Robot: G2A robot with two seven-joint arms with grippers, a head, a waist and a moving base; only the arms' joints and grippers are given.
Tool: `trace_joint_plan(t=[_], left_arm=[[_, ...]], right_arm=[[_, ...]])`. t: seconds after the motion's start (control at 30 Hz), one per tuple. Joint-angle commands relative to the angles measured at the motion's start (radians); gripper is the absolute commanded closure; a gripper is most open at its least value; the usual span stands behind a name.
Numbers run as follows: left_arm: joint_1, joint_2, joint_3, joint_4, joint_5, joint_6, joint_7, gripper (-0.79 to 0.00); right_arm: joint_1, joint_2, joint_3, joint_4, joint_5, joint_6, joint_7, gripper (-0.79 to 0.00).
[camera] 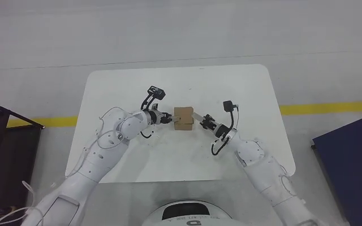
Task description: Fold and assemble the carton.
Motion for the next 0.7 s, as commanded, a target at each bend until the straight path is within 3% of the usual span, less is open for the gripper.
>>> trace_joint_plan(t=[0.0,0.3,0.4,0.67], left_arm=[[-0.004,-0.002,-0.001,0.0,-0.003,0.001,0.005,-0.785],[0.004,-0.002,-0.016,-0.017,-0.013,-0.011,0.017,-0.785],[0.007,-0.003,-0.018,-0.02,-0.014,-0.012,0.019,-0.785],[0.011,-0.004,-0.026,-0.019,-0.014,-0.018,0.019,-0.785]], right_arm=[[-0.004,0.001,0.005,-0.004,-0.018,0.009,-0.015,-0.785],[-0.008,0.009,0.026,-0.038,-0.087,0.145,0.003,-0.785],[0.007,0.008,0.013,-0.044,-0.117,0.187,0.017,-0.723],[0.022,0.004,-0.002,-0.043,-0.13,0.246,0.015,-0.674]])
